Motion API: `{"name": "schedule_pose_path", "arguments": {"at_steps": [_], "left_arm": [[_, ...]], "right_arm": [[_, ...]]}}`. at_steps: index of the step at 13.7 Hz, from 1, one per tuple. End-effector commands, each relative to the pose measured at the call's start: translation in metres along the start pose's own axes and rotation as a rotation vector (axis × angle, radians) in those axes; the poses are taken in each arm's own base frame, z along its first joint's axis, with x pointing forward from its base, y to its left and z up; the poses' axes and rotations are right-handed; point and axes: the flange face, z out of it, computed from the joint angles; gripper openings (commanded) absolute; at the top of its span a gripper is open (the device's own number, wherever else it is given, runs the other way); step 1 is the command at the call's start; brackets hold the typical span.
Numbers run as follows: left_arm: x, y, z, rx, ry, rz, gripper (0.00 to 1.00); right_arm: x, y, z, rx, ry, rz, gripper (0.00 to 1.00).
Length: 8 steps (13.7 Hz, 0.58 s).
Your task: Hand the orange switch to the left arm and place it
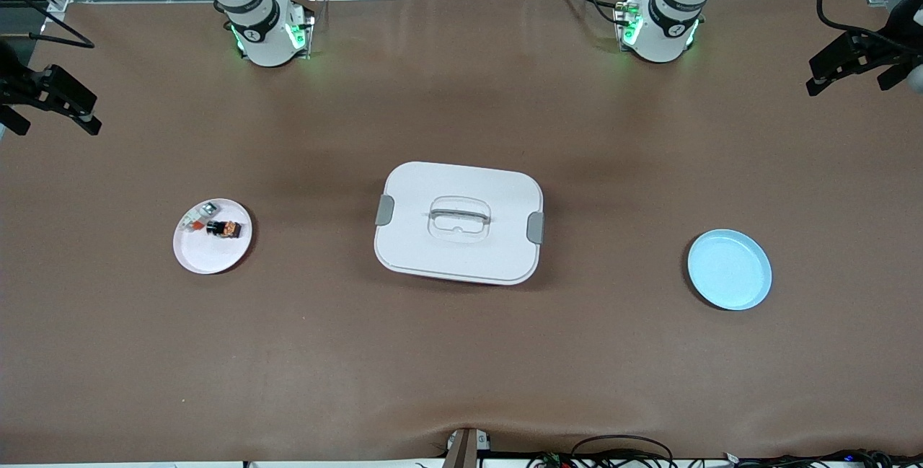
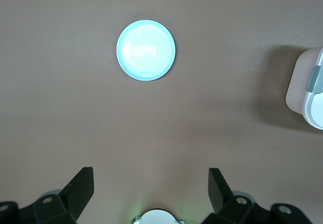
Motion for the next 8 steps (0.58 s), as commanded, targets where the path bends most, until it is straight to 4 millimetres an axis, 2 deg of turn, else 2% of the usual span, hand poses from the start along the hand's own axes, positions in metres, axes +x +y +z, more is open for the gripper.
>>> {"name": "schedule_pose_path", "arguments": {"at_steps": [1,8], "left_arm": [[-0.0044,-0.0024,-0.0065,0.006,0.011,0.018,1.0],[-0.0012,-0.0015,-0.0083,0.003,0.016,0.021,1.0]], "right_arm": [[0.0032,-0.001,-0.0048,-0.005,0.002,-0.005,1.0],[0.0031,0.0009,-0.0047,-0.009,0.0,-0.002,1.0]]}}
